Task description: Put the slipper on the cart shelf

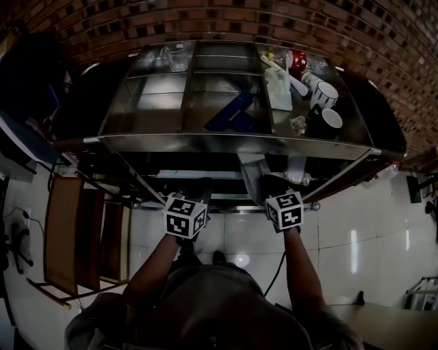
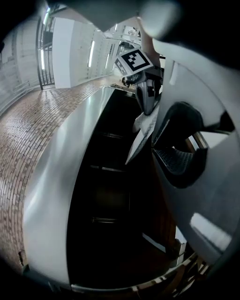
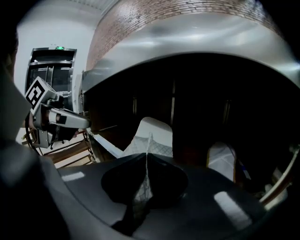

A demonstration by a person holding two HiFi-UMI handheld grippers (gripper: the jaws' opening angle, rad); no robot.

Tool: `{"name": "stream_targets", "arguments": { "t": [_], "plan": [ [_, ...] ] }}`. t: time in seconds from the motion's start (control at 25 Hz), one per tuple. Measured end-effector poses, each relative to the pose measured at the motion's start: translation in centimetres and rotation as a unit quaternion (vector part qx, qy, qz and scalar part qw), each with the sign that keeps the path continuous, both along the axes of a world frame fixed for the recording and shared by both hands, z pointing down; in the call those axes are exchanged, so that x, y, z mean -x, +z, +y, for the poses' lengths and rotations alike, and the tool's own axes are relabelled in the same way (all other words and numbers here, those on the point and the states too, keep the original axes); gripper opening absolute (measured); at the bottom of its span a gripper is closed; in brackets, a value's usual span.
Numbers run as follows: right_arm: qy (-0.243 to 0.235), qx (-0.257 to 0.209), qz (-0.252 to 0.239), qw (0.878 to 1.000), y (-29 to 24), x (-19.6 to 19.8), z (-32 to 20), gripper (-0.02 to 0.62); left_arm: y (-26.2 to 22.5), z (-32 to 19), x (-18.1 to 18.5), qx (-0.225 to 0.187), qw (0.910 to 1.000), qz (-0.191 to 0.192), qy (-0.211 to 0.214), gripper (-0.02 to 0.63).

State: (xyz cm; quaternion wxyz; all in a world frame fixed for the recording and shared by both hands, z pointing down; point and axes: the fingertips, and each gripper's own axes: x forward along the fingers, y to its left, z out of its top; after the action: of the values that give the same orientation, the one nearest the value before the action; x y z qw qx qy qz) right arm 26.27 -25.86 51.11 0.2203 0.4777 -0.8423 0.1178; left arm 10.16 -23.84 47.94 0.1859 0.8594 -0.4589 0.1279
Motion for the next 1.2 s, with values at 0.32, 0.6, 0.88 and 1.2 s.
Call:
{"name": "stream_targets", "arguments": {
  "t": [0.32, 0.6, 0.88, 1.2],
  "plan": [
    [0.08, 0.002, -0.02, 0.997, 1.6, -2.0, -5.9, 0.008, 0.8, -2.8, -1.0, 0.012, 0.9995, -0.004, 0.028, 0.008],
    [0.113, 0.007, -0.033, 0.993, 2.9, -1.8, -9.5, 0.011, 1.3, -3.2, -0.2, 0.022, 0.9988, -0.013, 0.043, 0.008],
    [0.137, 0.009, -0.048, 0.989, 4.1, -1.3, -11.5, 0.02, 1.6, -3.0, 1.6, 0.029, 0.9986, -0.023, 0.038, 0.008],
    [0.108, -0.021, -0.09, 0.99, 1.6, -0.4, -10.3, 0.106, 1.1, -2.8, 1.6, 0.022, 0.9993, -0.017, 0.026, 0.008]
  ]
}}
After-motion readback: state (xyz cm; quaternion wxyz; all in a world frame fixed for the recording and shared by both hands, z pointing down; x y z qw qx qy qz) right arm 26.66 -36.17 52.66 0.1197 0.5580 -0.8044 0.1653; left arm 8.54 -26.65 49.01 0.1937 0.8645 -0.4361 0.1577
